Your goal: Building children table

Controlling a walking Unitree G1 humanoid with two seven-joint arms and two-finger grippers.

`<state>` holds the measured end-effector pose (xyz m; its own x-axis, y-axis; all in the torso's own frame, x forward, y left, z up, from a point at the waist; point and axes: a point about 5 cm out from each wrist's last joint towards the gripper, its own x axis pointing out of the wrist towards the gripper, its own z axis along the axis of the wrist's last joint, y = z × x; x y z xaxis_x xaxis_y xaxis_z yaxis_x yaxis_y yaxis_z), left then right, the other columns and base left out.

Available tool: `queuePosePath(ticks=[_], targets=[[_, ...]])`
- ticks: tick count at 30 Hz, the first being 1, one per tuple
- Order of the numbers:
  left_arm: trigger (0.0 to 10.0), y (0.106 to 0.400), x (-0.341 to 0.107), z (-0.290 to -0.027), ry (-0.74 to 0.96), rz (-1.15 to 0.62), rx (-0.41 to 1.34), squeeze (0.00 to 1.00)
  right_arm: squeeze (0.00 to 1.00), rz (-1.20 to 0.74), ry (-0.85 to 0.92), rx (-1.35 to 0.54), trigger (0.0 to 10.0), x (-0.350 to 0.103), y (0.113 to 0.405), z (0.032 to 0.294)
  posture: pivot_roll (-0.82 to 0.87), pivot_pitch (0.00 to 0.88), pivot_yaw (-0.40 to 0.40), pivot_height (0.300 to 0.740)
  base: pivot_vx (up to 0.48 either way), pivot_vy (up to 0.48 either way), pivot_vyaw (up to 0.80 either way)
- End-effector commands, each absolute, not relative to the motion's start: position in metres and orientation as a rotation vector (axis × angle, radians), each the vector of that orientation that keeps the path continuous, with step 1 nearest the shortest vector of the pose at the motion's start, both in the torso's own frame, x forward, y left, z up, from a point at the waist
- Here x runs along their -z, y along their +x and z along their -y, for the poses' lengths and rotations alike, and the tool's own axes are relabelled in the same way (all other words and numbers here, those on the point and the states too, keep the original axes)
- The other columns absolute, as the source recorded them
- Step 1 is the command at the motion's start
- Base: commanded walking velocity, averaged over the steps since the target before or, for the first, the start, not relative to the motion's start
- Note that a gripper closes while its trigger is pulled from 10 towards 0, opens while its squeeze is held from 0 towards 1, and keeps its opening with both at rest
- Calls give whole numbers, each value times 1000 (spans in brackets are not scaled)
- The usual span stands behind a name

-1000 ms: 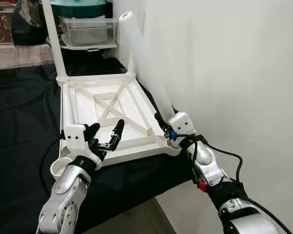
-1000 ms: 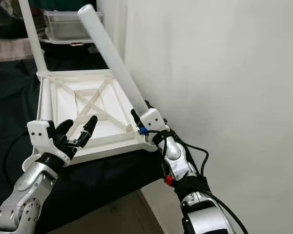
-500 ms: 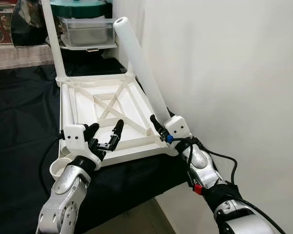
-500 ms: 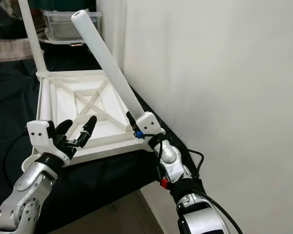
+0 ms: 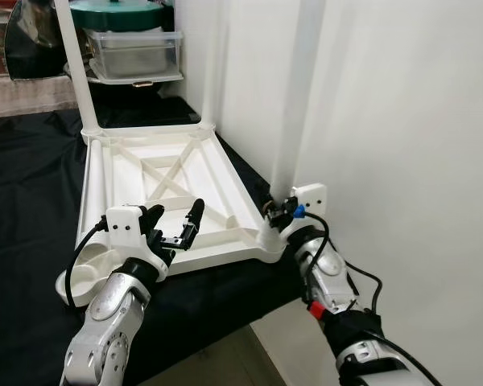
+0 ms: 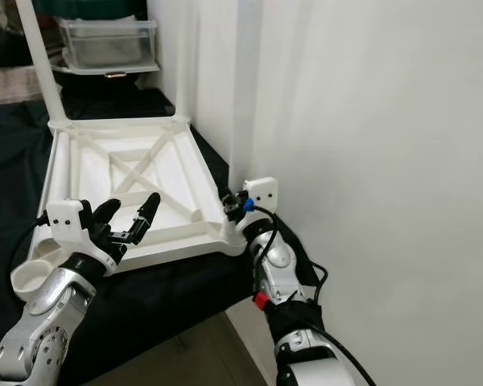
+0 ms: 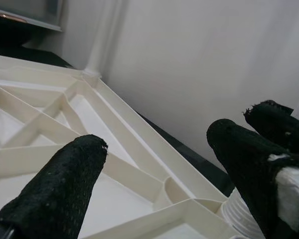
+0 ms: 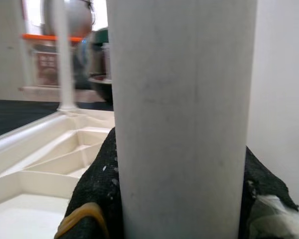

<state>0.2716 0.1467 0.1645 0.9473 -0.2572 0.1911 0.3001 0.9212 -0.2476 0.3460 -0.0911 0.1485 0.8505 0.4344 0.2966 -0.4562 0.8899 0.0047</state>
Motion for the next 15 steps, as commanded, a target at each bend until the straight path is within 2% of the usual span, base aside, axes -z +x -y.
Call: queuePosePath(ticks=[1,6,15], targets=[[10000,273,-163,-145,-262,141,288,0,0,289,98,-568,0,-149,340,70,106,0,-152,740,0,0,0],[10000,273,-161,-145,-261,136,281,0,0,317,81,-665,0,-153,328,56,104,0,-153,740,0,0,0],[10000,274,-160,-148,-257,135,267,0,0,322,72,-668,0,-159,330,62,105,0,-156,740,0,0,0]])
